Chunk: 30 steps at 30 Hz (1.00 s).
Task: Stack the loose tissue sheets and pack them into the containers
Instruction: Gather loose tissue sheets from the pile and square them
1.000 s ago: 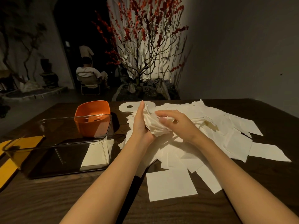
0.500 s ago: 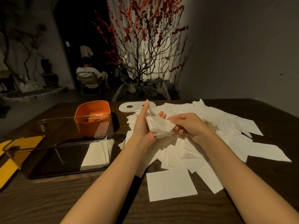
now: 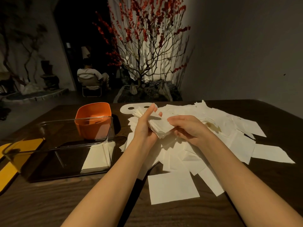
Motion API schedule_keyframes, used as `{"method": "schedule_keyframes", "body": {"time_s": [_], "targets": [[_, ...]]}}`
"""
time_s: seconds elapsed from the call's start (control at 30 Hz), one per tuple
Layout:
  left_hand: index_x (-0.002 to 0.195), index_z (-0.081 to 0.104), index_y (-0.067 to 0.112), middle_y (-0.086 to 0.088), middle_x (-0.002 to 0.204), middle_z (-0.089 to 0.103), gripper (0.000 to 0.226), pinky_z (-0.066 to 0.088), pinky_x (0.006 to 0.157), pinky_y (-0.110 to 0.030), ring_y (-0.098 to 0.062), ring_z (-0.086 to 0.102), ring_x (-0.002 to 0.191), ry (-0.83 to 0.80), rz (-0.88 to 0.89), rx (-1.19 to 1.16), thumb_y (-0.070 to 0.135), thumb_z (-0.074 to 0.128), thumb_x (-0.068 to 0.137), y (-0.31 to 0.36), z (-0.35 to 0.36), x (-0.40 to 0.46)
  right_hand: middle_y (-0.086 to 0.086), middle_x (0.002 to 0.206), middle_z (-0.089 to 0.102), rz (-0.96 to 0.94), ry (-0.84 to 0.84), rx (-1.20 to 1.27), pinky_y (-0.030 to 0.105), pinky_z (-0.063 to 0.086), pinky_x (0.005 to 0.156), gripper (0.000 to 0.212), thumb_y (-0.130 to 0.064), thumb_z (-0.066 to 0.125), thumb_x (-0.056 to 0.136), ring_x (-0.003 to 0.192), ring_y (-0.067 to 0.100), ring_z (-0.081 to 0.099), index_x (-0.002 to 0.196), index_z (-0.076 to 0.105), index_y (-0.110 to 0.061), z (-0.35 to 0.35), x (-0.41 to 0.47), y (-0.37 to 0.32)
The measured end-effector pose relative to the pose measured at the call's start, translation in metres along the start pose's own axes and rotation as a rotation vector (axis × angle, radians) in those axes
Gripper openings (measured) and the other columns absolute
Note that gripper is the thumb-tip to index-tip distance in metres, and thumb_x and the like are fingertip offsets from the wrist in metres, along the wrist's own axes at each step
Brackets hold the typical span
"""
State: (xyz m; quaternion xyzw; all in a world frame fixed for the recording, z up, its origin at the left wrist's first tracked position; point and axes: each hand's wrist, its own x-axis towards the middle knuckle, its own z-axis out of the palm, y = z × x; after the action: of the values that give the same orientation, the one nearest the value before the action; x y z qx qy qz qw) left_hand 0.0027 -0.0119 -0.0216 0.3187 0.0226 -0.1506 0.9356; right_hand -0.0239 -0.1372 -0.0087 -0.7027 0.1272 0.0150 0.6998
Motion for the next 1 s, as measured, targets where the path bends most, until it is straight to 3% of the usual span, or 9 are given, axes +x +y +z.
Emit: {"method": "schedule_keyframes", "body": {"time_s": [0.13, 0.27, 0.4, 0.5, 0.67, 0.77, 0.87, 0.93, 1.0], "targets": [[0.098, 0.056, 0.01, -0.011, 0.098, 0.06, 0.021, 0.044, 0.103, -0.046, -0.024, 0.059, 0.093, -0.012, -0.036, 0.007, 0.016, 0.07, 0.083, -0.003, -0.001, 0.001, 0.009, 0.096, 0.066, 0.015, -0.039, 0.188, 0.015, 0.053, 0.051, 0.009, -0.001, 0.066, 0.086, 0.081, 0.018, 0.065, 0.088, 0.07, -0.009, 0.002, -0.004, 0.001], [0.106, 0.062, 0.009, -0.009, 0.085, 0.064, 0.027, 0.055, 0.069, -0.039, -0.021, 0.068, 0.066, 0.005, 0.0, 0.09, 0.015, 0.071, 0.081, -0.001, -0.002, 0.002, 0.006, 0.093, 0.068, -0.045, -0.027, -0.01, 0.018, 0.053, 0.055, 0.008, -0.008, 0.068, 0.087, 0.076, 0.013, 0.065, 0.087, 0.071, -0.015, 0.001, -0.002, 0.003], [0.12, 0.057, 0.01, -0.01, 0.095, 0.065, 0.039, 0.052, 0.083, -0.04, -0.02, 0.063, 0.085, 0.072, 0.071, 0.023, 0.013, 0.069, 0.084, 0.002, -0.001, 0.002, -0.001, 0.095, 0.064, -0.125, -0.026, -0.13, 0.016, 0.051, 0.062, 0.006, -0.02, 0.062, 0.093, 0.087, 0.012, 0.06, 0.086, 0.062, -0.021, 0.004, -0.001, 0.002], [0.105, 0.058, 0.011, -0.011, 0.095, 0.065, 0.02, 0.048, 0.095, -0.04, -0.021, 0.063, 0.088, 0.053, 0.092, -0.029, 0.021, 0.063, 0.088, 0.002, 0.001, -0.001, -0.009, 0.084, 0.06, -0.122, -0.143, -0.033, 0.015, 0.052, 0.06, 0.012, -0.027, 0.059, 0.094, 0.078, 0.007, 0.059, 0.084, 0.055, -0.024, 0.006, -0.005, 0.0], [0.095, 0.059, 0.005, -0.01, 0.073, 0.068, 0.025, 0.048, 0.073, -0.032, -0.02, 0.059, 0.075, -0.016, 0.056, 0.01, 0.028, 0.049, 0.092, 0.003, -0.006, -0.006, 0.004, 0.103, 0.068, -0.045, -0.318, -0.046, 0.031, 0.058, 0.083, 0.02, -0.024, 0.064, 0.091, 0.098, 0.019, 0.066, 0.107, 0.063, -0.012, 0.007, -0.002, 0.006], [0.091, 0.057, 0.005, -0.01, 0.067, 0.068, 0.022, 0.047, 0.075, -0.033, -0.02, 0.058, 0.073, -0.012, 0.065, 0.014, 0.025, 0.047, 0.091, 0.003, -0.01, -0.011, 0.005, 0.103, 0.07, -0.022, -0.35, -0.005, 0.028, 0.06, 0.073, 0.013, -0.019, 0.065, 0.09, 0.097, 0.02, 0.068, 0.1, 0.066, -0.012, 0.007, -0.005, 0.009], [0.09, 0.058, 0.005, -0.012, 0.078, 0.064, 0.022, 0.047, 0.08, -0.037, -0.022, 0.059, 0.075, 0.041, 0.069, 0.028, 0.024, 0.049, 0.09, 0.005, -0.015, -0.012, 0.003, 0.097, 0.072, -0.15, -0.212, -0.132, 0.02, 0.055, 0.056, 0.016, -0.022, 0.06, 0.093, 0.083, 0.015, 0.07, 0.104, 0.068, -0.013, 0.007, -0.006, 0.014], [0.091, 0.058, 0.005, -0.01, 0.082, 0.059, 0.023, 0.047, 0.075, -0.035, -0.02, 0.056, 0.072, 0.075, 0.045, 0.07, 0.026, 0.051, 0.088, 0.007, -0.018, -0.01, 0.007, 0.088, 0.07, -0.304, -0.023, -0.238, 0.023, 0.055, 0.057, 0.016, -0.012, 0.058, 0.094, 0.07, 0.015, 0.066, 0.105, 0.068, -0.009, 0.005, -0.001, 0.019], [0.09, 0.057, 0.005, -0.01, 0.081, 0.054, 0.023, 0.045, 0.072, -0.033, -0.018, 0.052, 0.071, 0.096, 0.024, 0.11, 0.027, 0.051, 0.087, 0.007, -0.02, -0.007, 0.005, 0.089, 0.069, -0.447, 0.142, -0.373, 0.023, 0.054, 0.061, 0.016, -0.007, 0.057, 0.093, 0.072, 0.014, 0.065, 0.103, 0.069, -0.013, 0.002, 0.006, 0.023]]}}
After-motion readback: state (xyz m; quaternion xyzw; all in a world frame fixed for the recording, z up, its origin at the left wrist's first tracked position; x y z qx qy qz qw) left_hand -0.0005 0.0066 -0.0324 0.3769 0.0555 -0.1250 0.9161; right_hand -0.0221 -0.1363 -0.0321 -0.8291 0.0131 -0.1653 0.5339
